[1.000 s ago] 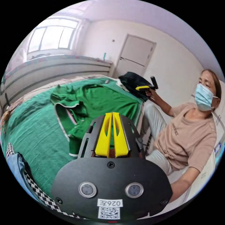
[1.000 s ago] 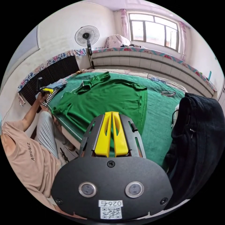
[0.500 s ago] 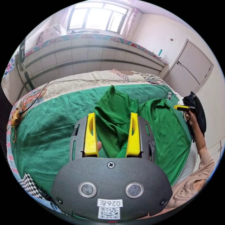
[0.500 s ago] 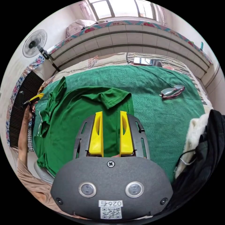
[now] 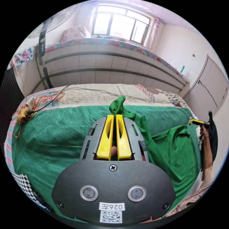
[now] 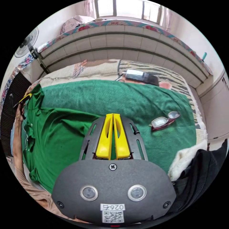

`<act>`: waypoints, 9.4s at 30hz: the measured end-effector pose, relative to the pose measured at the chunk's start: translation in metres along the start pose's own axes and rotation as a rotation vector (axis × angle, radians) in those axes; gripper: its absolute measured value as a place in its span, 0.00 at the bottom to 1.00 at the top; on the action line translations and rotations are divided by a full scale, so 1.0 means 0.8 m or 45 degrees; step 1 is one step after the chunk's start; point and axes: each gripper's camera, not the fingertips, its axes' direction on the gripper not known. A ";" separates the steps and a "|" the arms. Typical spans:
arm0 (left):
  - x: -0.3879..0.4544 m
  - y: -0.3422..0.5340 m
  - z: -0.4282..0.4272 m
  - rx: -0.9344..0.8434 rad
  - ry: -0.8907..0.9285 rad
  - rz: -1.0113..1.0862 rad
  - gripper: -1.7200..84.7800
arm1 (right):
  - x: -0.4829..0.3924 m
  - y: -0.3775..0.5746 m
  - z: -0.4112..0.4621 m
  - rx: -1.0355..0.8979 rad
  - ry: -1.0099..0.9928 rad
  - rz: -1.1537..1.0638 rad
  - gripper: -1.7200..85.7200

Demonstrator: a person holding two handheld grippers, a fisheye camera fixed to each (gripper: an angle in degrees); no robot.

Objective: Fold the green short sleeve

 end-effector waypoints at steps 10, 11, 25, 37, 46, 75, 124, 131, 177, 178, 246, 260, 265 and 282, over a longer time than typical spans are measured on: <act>-0.028 0.043 0.000 0.018 -0.102 0.007 0.09 | 0.022 0.051 0.009 0.026 -0.428 0.042 0.08; -0.014 0.041 0.002 0.014 -0.096 0.065 0.12 | 0.011 0.066 0.016 -0.029 -0.417 0.023 0.11; 0.087 0.021 0.054 -0.165 -0.270 0.164 0.22 | -0.009 0.030 -0.002 0.089 -0.147 0.075 0.00; 0.113 0.022 0.026 -0.097 -0.220 0.059 0.12 | -0.092 -0.054 0.033 0.027 0.241 0.060 0.01; 0.283 0.060 -0.049 0.108 0.125 0.490 0.01 | -0.214 0.042 -0.065 0.059 -0.008 -0.411 0.01; 0.490 0.172 0.006 -0.266 -0.316 1.125 0.01 | -0.219 0.215 -0.206 -0.060 0.170 -0.519 0.01; -0.093 0.330 -0.215 -0.058 -0.035 -0.049 0.01 | -0.520 0.019 -0.181 0.035 -0.089 -0.659 0.01; -0.027 0.310 -0.250 0.185 0.111 0.127 0.01 | -0.543 0.003 -0.209 0.030 -0.024 -0.698 0.01; -0.033 0.041 0.127 -0.126 -0.166 0.180 0.15 | -0.614 -0.296 0.045 0.161 -0.380 -0.431 0.03; -0.035 0.038 0.126 -0.138 -0.091 0.231 0.09 | -0.603 -0.302 0.047 0.152 -0.416 -0.412 0.02; 0.056 0.133 -0.054 -0.272 0.182 0.484 0.01 | -0.578 -0.169 -0.167 0.054 -0.563 -1.131 0.00; 0.095 0.309 -0.304 0.240 0.241 0.481 0.01 | -0.433 -0.119 -0.374 0.405 -0.605 -0.827 0.01; 0.139 0.420 -0.429 0.372 0.154 0.476 0.01 | -0.356 0.017 -0.531 0.699 -0.661 -0.781 0.01; 0.310 0.657 -0.518 0.158 0.161 0.487 0.11 | -0.382 0.252 -0.612 0.279 -0.679 -0.996 0.02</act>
